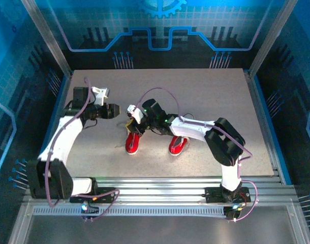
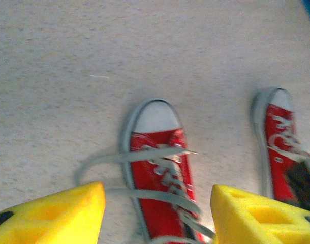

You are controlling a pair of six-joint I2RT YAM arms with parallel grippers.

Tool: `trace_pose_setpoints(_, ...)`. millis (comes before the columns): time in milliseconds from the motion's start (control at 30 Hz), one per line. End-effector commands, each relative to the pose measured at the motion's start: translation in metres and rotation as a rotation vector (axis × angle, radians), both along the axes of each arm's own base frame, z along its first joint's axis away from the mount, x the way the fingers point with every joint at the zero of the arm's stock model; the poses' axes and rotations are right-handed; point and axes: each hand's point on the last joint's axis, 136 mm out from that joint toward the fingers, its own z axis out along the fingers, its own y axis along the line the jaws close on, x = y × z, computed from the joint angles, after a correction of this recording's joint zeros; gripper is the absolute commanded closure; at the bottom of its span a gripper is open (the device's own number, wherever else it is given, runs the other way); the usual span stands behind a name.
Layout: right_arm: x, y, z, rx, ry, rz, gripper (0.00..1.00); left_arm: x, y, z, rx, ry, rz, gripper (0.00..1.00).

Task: Tie the shoes

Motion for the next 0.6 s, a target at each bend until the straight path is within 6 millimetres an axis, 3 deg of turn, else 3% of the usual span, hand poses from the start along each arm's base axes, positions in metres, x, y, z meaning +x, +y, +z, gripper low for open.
trace_pose_setpoints(0,-0.005,-0.007,0.004,-0.001,0.009,0.020,1.00,0.009,0.020,-0.049,0.178,0.174,0.014,0.45)
trace_pose_setpoints(100,-0.005,-0.008,0.003,-0.005,0.015,0.019,1.00,0.017,0.014,-0.083,0.283,0.274,-0.049,0.46)
trace_pose_setpoints(233,-0.004,-0.008,0.000,-0.007,0.025,0.013,1.00,0.023,-0.004,-0.112,0.380,0.299,-0.195,0.45)
trace_pose_setpoints(567,-0.005,-0.007,-0.004,-0.013,0.050,0.032,1.00,-0.005,-0.018,-0.132,0.430,0.182,-0.471,0.39)
